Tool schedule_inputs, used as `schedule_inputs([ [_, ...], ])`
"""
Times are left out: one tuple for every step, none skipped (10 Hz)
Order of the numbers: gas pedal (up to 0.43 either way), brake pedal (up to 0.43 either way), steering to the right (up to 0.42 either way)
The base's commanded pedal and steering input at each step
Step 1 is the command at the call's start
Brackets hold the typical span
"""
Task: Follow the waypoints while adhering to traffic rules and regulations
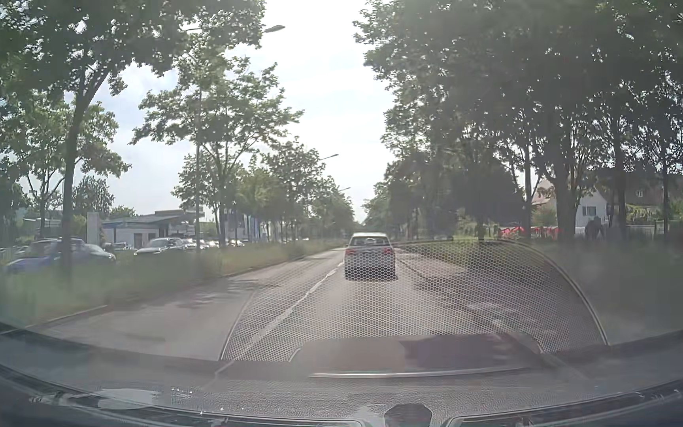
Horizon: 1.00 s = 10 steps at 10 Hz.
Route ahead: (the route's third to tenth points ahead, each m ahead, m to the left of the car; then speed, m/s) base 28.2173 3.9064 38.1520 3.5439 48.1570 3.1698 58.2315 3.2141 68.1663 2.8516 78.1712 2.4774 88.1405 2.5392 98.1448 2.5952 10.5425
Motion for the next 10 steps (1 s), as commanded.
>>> schedule_inputs([
  [0.079,0.0,0.001],
  [0.079,0.0,0.001],
  [0.079,0.0,0.0],
  [0.079,0.0,-0.004],
  [0.079,0.0,-0.005],
  [0.079,0.0,-0.005],
  [0.079,0.0,-0.005],
  [0.079,0.0,-0.006],
  [0.079,0.0,-0.006],
  [0.079,0.0,-0.006],
])
